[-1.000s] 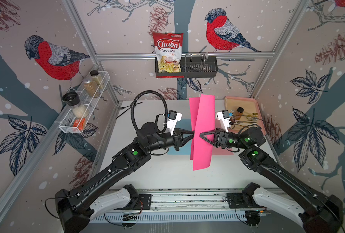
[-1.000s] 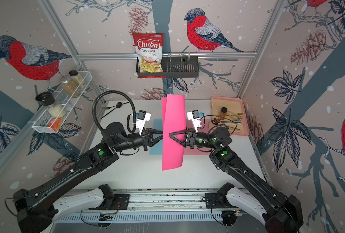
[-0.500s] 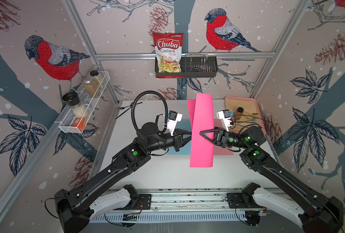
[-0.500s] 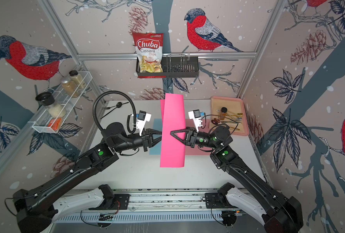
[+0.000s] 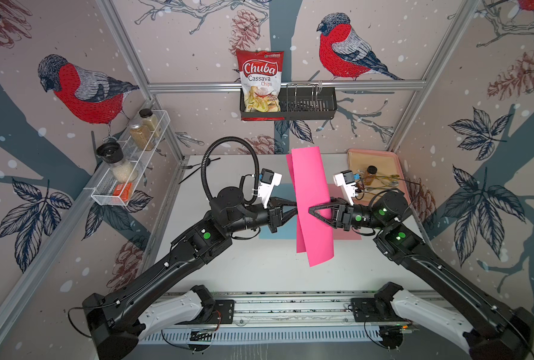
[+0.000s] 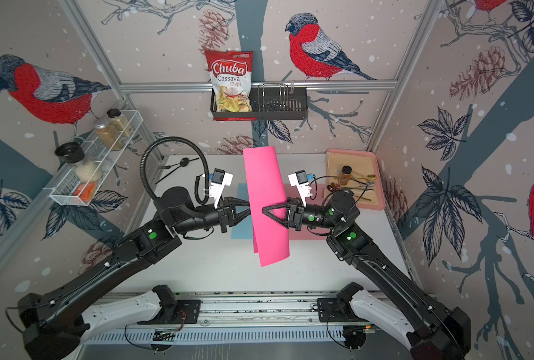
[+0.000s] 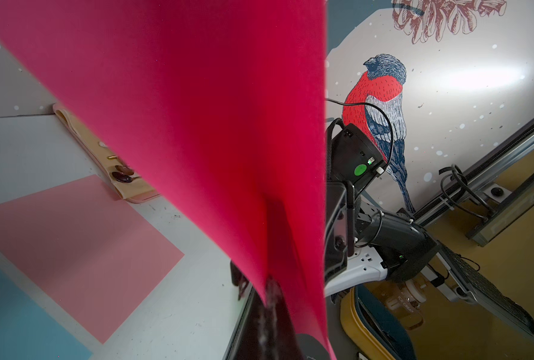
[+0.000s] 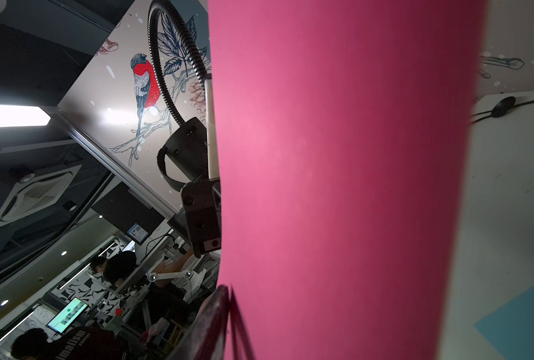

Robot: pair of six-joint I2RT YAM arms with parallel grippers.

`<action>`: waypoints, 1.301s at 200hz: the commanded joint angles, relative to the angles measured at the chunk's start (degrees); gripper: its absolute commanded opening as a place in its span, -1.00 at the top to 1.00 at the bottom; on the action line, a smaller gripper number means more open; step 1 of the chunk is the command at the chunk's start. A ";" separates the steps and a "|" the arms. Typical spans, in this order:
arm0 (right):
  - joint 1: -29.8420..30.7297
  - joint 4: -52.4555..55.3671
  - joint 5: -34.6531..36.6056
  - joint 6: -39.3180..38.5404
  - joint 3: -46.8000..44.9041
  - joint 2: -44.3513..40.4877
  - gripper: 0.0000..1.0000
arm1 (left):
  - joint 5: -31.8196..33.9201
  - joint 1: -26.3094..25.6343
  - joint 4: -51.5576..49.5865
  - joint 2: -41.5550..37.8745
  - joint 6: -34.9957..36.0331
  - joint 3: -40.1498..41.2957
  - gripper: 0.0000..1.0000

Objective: Fold the rectangular paper in half along the long edge
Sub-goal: Fold the paper.

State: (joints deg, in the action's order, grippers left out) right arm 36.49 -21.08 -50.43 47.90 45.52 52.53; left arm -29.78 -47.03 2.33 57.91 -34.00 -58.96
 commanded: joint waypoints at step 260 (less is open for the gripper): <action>-2.83 -7.44 -0.72 4.55 -2.28 -2.32 0.37 | 0.68 -0.17 -0.86 -0.24 1.57 -1.29 0.75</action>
State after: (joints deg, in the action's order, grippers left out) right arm 33.74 -26.92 -50.06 52.47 42.63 50.57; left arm -29.54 -47.07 1.54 58.00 -33.63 -59.37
